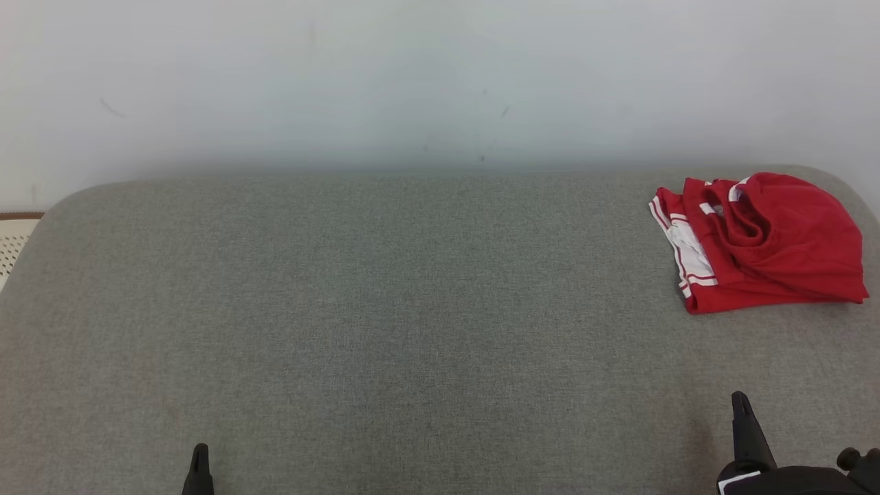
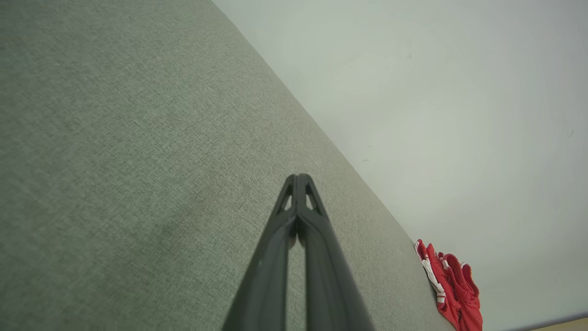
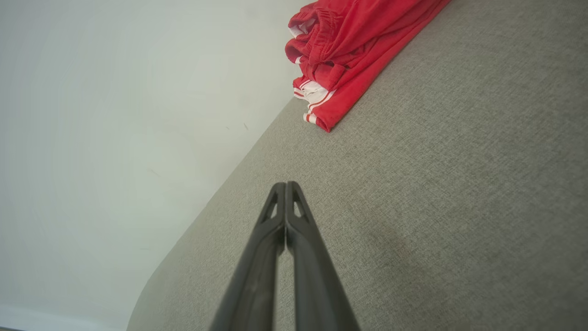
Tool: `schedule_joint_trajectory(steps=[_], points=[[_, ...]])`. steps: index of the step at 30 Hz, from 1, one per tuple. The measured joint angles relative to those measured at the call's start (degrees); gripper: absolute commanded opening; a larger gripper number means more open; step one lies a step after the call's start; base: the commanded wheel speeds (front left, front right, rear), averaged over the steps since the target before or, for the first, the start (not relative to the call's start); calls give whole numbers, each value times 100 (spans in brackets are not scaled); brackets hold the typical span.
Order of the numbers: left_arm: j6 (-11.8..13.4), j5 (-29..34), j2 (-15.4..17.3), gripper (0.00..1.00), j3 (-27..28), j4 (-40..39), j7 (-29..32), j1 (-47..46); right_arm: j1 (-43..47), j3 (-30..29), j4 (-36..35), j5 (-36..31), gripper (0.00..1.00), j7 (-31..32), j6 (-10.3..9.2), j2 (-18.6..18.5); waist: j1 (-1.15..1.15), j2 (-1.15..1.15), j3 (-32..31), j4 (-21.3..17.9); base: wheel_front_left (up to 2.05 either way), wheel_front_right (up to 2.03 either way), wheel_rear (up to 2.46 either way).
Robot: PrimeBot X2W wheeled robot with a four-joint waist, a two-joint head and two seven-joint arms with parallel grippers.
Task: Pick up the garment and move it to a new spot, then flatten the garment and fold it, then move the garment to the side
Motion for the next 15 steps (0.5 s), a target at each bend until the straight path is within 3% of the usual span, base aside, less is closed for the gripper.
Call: schedule_joint_trajectory(steps=[15], points=[[-146, -1094, 3, 0, -27, 144, 199, -79, -24, -285, 3, 1160, 0, 336, 0, 0, 0, 0, 0, 40, 0, 0, 0]])
